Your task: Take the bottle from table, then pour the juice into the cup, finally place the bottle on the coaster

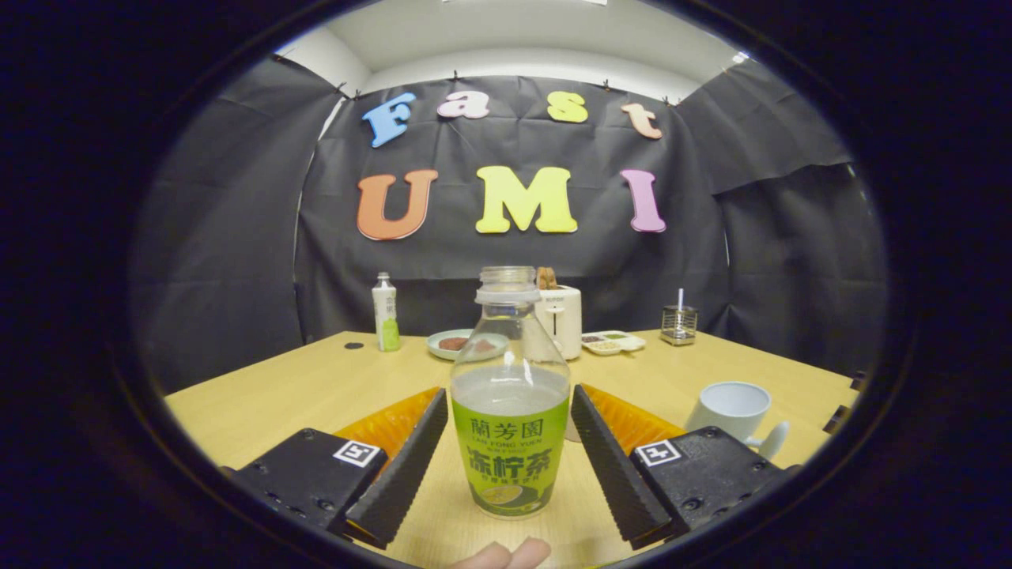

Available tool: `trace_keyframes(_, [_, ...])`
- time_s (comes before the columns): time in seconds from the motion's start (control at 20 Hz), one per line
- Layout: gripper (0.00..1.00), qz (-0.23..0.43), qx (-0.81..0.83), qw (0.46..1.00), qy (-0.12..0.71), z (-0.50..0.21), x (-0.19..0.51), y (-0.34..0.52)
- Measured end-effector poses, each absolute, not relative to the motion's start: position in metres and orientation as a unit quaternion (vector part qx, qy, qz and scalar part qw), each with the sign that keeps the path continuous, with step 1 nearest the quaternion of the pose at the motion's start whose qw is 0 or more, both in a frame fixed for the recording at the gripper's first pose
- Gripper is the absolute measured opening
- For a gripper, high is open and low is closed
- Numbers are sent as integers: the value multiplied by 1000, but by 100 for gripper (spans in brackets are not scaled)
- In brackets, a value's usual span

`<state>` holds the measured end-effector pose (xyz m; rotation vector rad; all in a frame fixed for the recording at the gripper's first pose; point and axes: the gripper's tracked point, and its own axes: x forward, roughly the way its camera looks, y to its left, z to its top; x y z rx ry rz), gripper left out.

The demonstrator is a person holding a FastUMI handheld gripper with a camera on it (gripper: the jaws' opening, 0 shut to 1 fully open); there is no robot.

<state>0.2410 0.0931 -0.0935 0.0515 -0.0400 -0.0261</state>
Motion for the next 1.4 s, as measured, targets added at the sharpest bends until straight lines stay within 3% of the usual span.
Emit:
trace_keyframes(0.3, [100,-30,3,1000,3,-104,244,88])
trace_keyframes(0.55, [84,-24,-7,1000,15,-101,241,92])
trace_keyframes(1.0, [82,1,44,998,39,-77,213,91])
trace_keyframes(1.4, [81,62,227,968,87,-78,213,97])
